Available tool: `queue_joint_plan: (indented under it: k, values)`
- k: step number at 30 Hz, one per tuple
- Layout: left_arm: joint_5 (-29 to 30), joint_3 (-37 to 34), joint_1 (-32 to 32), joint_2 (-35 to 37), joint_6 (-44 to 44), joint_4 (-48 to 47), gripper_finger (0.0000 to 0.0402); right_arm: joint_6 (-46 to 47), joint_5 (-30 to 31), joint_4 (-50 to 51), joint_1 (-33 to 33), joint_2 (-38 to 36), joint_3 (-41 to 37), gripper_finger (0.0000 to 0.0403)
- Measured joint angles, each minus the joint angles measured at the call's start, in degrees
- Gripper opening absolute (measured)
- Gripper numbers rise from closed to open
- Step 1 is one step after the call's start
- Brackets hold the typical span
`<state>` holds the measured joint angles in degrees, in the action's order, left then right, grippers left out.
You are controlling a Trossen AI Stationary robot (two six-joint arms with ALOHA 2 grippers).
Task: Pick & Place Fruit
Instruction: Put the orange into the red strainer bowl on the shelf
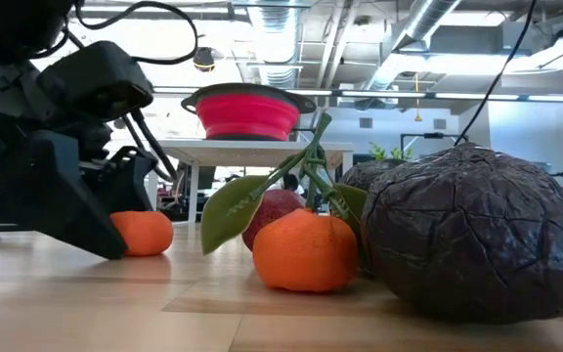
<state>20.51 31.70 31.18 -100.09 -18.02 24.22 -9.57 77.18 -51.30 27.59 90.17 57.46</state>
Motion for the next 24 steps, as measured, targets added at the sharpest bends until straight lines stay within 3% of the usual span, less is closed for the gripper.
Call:
queue_joint_plan:
  k: [12, 16, 19, 21, 24]
  values:
    - [-1.29, -0.11, -1.68, -0.3, 0.2, 4.08, 0.0165, 8.19, 2.66, 0.08, 1.3, 0.0, 0.01, 0.0072]
    - [-1.77, -0.17, -5.38, 5.05, -0.45, 3.66, 0.0165, 14.34, 2.64, 2.6, 0.49, 0.0, 0.01, 0.0072]
    - [-1.95, -0.15, -9.39, 12.72, -1.33, 2.81, 0.0174, 22.72, 1.05, 10.86, -1.23, 0.0, 0.01, 0.0072]
    - [-1.94, -0.1, -12.73, 18.53, -1.41, 2.08, 0.0176, 30.34, -6.13, 19.82, -3.16, -0.08, 0.01, 0.0072]
    - [-1.92, 1.97, -18.3, 26.62, -1.53, -3.06, 0.017, 44.42, -28.19, 35.05, -7.59, -1.4, 0.02, 0.0069]
